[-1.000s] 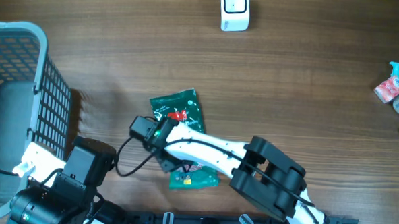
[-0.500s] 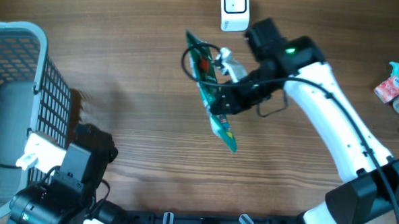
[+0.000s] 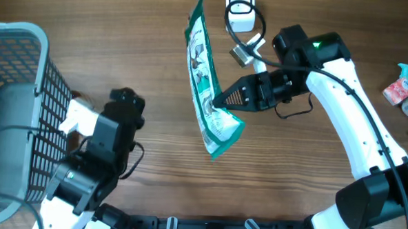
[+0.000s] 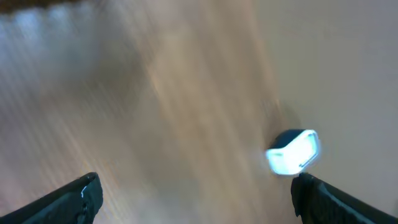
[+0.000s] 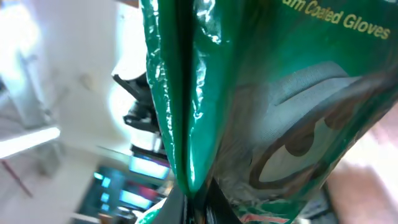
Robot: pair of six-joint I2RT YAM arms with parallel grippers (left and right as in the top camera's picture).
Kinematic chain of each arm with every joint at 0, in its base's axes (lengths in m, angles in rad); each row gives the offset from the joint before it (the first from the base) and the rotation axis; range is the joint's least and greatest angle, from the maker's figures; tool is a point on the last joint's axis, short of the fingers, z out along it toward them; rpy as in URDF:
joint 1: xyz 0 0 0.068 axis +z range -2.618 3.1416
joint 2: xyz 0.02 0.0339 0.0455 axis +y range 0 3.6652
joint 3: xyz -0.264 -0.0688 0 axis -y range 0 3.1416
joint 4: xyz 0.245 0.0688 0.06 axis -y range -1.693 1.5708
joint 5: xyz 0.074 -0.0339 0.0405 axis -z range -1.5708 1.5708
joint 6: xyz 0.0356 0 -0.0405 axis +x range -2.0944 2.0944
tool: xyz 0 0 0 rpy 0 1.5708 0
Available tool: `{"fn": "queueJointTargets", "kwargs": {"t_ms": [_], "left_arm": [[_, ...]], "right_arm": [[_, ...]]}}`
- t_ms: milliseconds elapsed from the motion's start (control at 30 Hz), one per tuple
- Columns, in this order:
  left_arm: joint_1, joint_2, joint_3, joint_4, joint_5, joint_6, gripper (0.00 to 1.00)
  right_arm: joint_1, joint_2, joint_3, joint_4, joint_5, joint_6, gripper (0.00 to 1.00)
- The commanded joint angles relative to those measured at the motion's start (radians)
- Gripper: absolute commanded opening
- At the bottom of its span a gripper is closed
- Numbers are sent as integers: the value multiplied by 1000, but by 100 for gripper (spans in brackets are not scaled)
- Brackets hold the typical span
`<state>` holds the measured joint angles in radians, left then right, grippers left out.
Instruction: Scan the item barcode
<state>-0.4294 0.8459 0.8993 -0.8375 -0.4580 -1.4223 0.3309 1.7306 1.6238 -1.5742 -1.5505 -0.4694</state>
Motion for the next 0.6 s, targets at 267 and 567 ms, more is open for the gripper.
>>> {"fn": "queueJointTargets", "kwargs": {"t_ms": [267,567], "left_arm": [[44,37,-3,361,423,375,100],[248,46,-4,573,1052,898,100]], "right_arm": [[-49,-1,-6,27,24,116,4],[-49,-1,-6,133,263,52,4]]}}
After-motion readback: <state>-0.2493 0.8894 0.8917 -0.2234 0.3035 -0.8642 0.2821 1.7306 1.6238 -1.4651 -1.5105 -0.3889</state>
